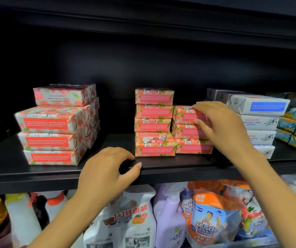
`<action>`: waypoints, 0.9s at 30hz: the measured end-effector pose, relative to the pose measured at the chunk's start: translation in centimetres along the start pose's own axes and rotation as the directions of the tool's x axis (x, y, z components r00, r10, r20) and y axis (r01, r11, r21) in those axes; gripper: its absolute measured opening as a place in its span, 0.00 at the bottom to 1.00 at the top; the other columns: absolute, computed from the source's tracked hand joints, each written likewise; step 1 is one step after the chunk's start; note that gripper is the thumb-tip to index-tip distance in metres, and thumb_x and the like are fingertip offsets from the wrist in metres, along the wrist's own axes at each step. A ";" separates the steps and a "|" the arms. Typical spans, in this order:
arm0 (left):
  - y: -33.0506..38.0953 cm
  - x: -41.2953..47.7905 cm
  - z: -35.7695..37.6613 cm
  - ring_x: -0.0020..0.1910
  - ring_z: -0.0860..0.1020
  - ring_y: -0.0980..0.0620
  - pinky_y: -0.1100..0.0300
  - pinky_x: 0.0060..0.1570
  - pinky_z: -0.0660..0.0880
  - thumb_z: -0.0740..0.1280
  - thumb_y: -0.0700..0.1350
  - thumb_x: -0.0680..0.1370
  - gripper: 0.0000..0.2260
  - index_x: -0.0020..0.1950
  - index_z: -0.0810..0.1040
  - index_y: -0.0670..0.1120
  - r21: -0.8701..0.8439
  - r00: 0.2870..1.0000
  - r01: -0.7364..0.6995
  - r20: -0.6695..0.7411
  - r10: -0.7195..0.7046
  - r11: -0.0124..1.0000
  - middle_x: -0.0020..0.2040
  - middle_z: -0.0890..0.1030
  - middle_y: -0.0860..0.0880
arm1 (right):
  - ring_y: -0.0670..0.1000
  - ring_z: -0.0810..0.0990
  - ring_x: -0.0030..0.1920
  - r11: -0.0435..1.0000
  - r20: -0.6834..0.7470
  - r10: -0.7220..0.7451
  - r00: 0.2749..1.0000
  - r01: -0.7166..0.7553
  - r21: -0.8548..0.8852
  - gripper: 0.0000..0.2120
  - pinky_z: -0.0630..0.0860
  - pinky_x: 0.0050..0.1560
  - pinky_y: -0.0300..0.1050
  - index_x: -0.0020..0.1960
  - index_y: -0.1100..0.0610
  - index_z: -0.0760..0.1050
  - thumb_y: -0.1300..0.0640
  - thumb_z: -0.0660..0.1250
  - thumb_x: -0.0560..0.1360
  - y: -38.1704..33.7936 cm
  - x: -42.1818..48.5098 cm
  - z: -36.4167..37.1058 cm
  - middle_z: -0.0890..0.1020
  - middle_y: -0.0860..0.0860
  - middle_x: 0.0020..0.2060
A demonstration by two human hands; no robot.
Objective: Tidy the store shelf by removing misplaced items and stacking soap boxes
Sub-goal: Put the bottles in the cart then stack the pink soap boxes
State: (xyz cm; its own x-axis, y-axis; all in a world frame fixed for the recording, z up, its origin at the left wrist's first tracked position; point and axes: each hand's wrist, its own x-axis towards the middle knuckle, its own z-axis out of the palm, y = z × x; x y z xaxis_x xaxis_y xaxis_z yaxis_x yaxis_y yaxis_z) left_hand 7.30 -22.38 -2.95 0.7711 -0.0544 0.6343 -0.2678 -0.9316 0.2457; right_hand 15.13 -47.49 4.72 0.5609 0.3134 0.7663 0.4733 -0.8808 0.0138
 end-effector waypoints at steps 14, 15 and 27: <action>-0.3 -0.3 -0.4 0.48 0.80 0.57 0.62 0.41 0.75 0.56 0.64 0.71 0.22 0.50 0.83 0.53 -0.016 1.000 -0.008 0.023 0.008 1.000 0.46 0.83 0.58 | 0.55 0.75 0.60 0.952 0.232 -0.229 0.945 0.167 0.257 0.19 0.74 0.56 0.51 0.62 0.58 0.74 0.50 0.61 0.75 -6.6 -3.7 3.8 0.79 0.53 0.58; -0.3 -0.4 -0.5 0.48 0.80 0.58 0.62 0.41 0.75 0.56 0.65 0.71 0.23 0.50 0.83 0.53 -0.027 1.000 0.004 0.021 -0.004 1.000 0.46 0.83 0.58 | 0.55 0.76 0.56 0.950 0.215 -0.225 0.950 0.165 0.265 0.19 0.76 0.51 0.50 0.59 0.58 0.76 0.48 0.62 0.73 -6.7 -3.6 3.6 0.80 0.52 0.55; -0.2 -0.3 -0.4 0.45 0.79 0.58 0.67 0.39 0.72 0.56 0.66 0.69 0.24 0.47 0.83 0.54 -0.053 1.000 0.022 0.008 -0.022 0.998 0.43 0.82 0.59 | 0.52 0.68 0.63 0.973 0.431 -0.227 0.873 0.219 0.069 0.31 0.67 0.62 0.47 0.70 0.56 0.64 0.37 0.61 0.74 -7.1 -1.8 2.3 0.72 0.51 0.64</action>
State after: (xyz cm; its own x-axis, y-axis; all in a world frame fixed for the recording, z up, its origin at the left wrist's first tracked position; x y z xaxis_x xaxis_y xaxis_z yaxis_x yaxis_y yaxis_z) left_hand 6.91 -22.01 -2.93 0.7812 -0.0367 0.6232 -0.2811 -0.9120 0.2986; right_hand 12.29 -41.02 1.78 0.6753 0.6267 0.3888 0.6302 -0.7642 0.1372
